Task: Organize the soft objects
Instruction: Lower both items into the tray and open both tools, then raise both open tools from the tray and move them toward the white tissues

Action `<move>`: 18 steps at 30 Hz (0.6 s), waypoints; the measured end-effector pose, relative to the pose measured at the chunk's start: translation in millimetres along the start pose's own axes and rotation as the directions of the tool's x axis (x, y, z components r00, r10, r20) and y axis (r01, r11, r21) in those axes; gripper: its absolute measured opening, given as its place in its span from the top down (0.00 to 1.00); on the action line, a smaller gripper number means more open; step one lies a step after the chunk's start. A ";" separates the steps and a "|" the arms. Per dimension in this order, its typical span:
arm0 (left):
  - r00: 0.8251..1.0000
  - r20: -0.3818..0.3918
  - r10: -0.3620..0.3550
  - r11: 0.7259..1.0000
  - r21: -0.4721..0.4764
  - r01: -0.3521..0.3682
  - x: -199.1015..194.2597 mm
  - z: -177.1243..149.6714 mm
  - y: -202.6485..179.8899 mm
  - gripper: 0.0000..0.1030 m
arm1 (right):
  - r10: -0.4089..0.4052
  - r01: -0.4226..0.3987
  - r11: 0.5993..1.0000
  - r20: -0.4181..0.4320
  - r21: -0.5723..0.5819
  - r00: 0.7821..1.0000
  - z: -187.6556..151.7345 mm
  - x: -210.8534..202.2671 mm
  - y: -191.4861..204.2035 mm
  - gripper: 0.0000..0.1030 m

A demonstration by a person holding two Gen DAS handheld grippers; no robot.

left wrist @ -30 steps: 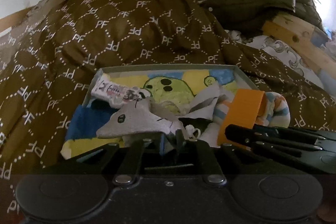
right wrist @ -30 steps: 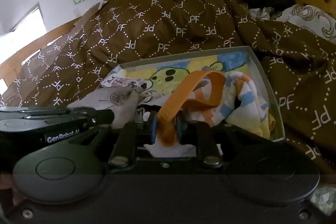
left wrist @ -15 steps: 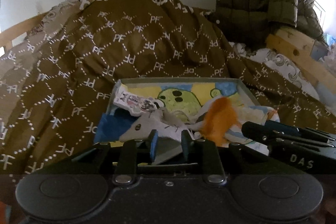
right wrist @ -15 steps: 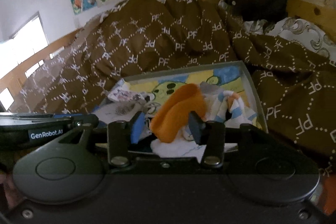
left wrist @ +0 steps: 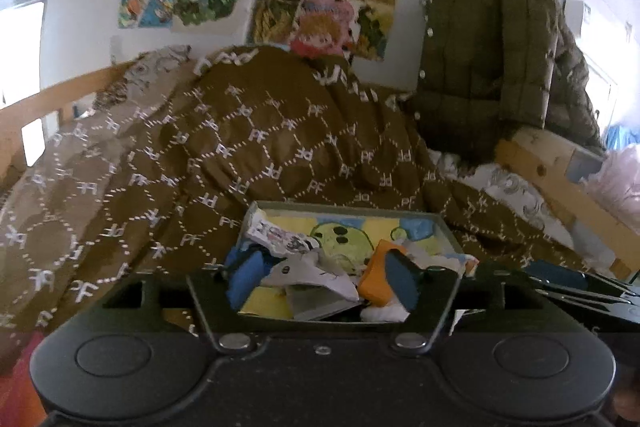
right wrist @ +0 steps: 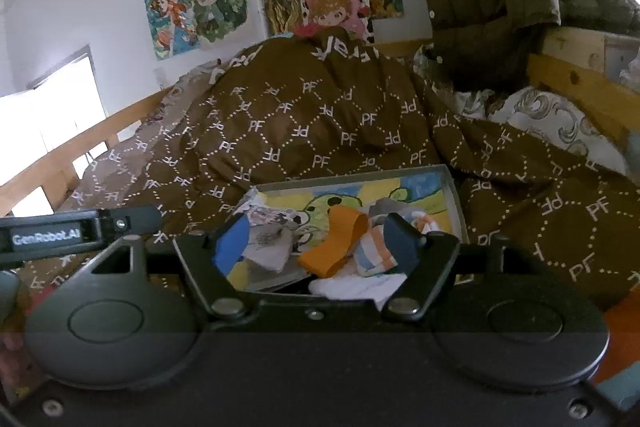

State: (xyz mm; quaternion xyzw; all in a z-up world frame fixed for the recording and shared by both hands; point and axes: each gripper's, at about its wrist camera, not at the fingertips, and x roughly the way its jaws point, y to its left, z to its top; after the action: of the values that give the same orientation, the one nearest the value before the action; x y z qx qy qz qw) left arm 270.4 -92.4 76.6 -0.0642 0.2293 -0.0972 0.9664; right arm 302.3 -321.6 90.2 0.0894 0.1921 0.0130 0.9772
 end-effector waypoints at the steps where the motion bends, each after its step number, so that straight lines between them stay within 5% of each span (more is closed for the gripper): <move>1: 1.000 0.017 0.007 1.000 -0.008 -0.007 -9.0 -1.7 1.9 0.24 | -0.005 0.005 1.000 0.009 -0.004 1.000 0.0 -7.0 2.8 0.31; 8: 0.996 0.082 0.041 0.999 -0.027 -0.039 -61.3 -19.6 13.5 0.09 | -0.024 0.026 0.999 0.045 -0.029 0.999 -4.3 -52.8 20.8 0.23; 12: 0.992 0.110 0.066 0.997 -0.045 -0.061 -88.3 -34.7 23.5 0.01 | -0.031 0.032 0.999 0.089 -0.009 0.996 -10.8 -82.6 31.4 0.09; 18: 0.986 0.132 0.105 0.994 -0.033 -0.102 -121.4 -53.5 38.2 0.01 | -0.036 0.039 0.999 0.128 -0.028 0.991 -20.3 -117.3 53.8 0.01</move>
State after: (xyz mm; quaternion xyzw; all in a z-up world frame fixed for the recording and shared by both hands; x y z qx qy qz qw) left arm 145.7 -33.1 75.1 -0.0711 0.1684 -0.0393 0.9824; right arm 186.5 -272.3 125.2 0.0713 0.1309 -0.0082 0.9888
